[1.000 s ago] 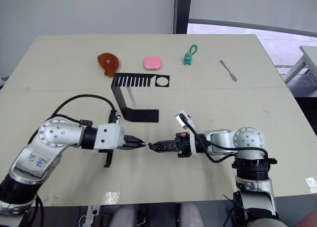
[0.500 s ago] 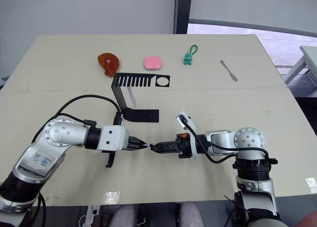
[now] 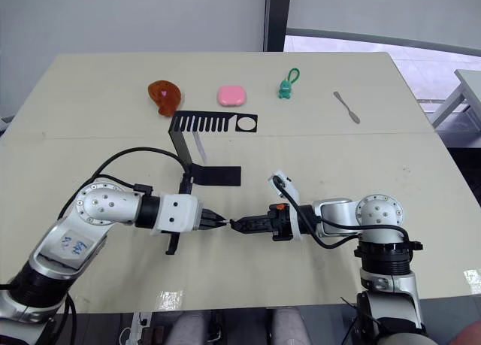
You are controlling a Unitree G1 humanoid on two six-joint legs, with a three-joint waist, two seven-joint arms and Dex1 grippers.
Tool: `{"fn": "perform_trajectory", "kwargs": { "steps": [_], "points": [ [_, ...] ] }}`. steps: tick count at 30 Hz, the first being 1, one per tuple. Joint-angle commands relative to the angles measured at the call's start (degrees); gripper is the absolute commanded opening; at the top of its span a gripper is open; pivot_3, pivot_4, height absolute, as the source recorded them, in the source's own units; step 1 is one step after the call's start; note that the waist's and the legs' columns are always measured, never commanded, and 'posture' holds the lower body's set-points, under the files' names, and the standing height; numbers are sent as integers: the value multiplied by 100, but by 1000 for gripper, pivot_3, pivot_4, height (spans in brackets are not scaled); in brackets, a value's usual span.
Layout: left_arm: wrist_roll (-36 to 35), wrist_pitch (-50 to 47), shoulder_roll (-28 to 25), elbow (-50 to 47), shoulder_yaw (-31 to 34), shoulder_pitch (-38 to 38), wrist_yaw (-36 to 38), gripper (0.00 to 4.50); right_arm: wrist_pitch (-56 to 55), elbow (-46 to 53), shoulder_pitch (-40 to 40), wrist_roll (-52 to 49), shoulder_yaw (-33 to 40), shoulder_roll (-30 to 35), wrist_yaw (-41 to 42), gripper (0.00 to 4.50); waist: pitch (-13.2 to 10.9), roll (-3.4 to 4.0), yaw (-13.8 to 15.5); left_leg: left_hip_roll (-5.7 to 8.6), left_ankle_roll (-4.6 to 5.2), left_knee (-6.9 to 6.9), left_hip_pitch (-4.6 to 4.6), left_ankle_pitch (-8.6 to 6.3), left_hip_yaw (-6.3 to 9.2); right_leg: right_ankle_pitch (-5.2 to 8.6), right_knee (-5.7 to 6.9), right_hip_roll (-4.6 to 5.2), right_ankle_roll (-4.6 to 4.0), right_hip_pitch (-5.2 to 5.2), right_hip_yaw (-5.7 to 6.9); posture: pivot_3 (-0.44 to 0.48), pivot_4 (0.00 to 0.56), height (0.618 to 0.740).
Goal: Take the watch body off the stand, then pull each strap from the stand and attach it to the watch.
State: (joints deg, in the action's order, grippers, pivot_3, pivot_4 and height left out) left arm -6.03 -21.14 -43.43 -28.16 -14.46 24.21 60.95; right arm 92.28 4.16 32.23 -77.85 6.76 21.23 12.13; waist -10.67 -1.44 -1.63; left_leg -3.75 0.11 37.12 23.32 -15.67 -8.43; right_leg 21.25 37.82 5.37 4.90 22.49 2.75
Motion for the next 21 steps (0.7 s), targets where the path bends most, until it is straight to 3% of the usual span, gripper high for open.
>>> {"fn": "perform_trajectory", "kwargs": {
  "steps": [1, 21],
  "points": [
    [-24, 155, 153, -110, -157, 21, -43, 0, 22, 247, 54, -333, -135, -132, 129, 1597, 0, 0, 2, 0, 0, 0, 0, 0, 0, 0, 0, 0, 0, 0, 0, 0, 150, 740],
    [203, 171, 334, -93, -247, 8, -88, 0, 22, 243, 83, -301, -227, -160, 187, 1597, 0, 0, 1, 0, 0, 1, 0, 0, 0, 0, 1, 0, 0, 0, 0, 0, 150, 740]
  ]
}}
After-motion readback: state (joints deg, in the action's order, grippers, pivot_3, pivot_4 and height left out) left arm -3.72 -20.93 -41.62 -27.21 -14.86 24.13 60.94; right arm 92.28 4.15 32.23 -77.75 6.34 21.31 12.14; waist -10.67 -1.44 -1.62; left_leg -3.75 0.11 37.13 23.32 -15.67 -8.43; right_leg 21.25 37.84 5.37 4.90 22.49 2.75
